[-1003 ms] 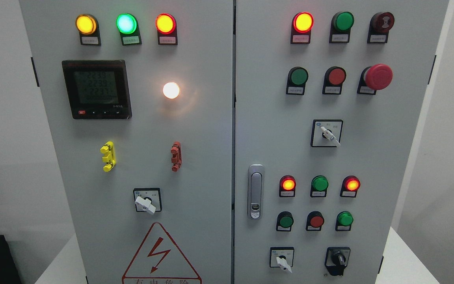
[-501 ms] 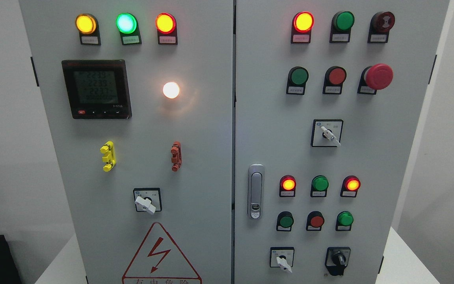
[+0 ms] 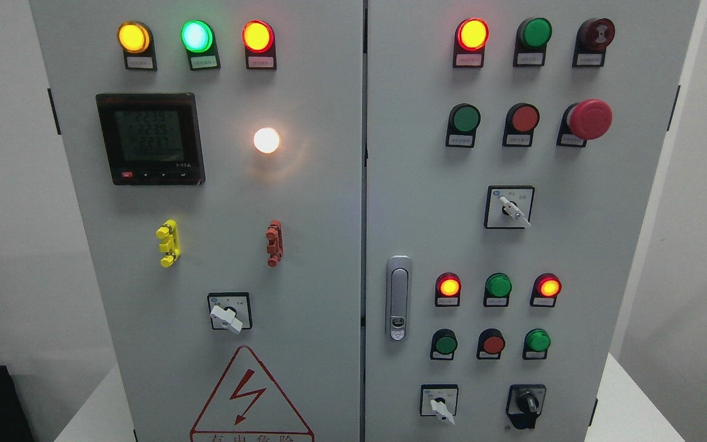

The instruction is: Trip black knob to open circuit

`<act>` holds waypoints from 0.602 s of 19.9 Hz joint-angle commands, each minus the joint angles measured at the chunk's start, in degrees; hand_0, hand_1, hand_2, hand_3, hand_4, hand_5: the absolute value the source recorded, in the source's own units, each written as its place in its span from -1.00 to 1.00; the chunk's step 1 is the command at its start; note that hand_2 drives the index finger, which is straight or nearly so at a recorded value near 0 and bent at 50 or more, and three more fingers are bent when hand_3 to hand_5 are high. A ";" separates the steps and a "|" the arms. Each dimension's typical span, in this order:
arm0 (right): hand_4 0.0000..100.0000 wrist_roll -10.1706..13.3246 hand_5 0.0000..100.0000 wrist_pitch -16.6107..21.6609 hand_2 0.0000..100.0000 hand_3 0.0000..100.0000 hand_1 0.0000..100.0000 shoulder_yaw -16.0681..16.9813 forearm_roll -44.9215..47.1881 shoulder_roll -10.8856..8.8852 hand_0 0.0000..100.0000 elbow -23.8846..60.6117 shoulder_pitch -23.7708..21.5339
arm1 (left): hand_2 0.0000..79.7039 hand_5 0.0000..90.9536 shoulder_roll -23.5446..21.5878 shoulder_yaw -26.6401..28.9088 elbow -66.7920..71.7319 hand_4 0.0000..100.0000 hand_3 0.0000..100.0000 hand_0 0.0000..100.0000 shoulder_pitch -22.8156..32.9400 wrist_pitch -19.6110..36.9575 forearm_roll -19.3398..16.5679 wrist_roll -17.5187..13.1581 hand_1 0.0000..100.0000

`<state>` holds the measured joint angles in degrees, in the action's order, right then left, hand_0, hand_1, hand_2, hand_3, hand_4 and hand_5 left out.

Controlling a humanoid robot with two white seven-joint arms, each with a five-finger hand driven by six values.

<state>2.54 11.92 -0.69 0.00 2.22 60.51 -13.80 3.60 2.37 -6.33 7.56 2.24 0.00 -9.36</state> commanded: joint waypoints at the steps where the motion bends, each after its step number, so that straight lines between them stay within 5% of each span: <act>1: -0.85 0.01 -1.00 0.03 -1.00 -0.73 -1.00 -0.37 0.44 0.24 -1.00 18.67 -2.45 | -1.00 -1.00 0.00 0.00 0.00 -1.00 -1.00 -0.76 0.00 0.05 -1.32 -0.05 -0.22; 3: -0.61 0.18 -0.95 0.03 -1.00 -0.54 -1.00 -0.37 0.44 0.32 -1.00 21.13 -3.07 | -1.00 -1.00 0.00 0.00 0.00 -1.00 -1.00 -0.76 0.00 -0.04 -1.32 -0.05 -0.22; 12: 0.15 1.24 -0.09 0.12 -1.00 0.38 -1.00 -0.72 0.53 0.33 -1.00 30.27 -4.57 | -1.00 -1.00 0.00 0.00 0.00 -1.00 -1.00 -0.76 0.00 -0.04 -1.32 -0.05 -0.22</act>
<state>3.48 12.00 -0.24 0.00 2.42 77.29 -17.34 3.60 2.37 -6.33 7.56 2.24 0.00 -9.36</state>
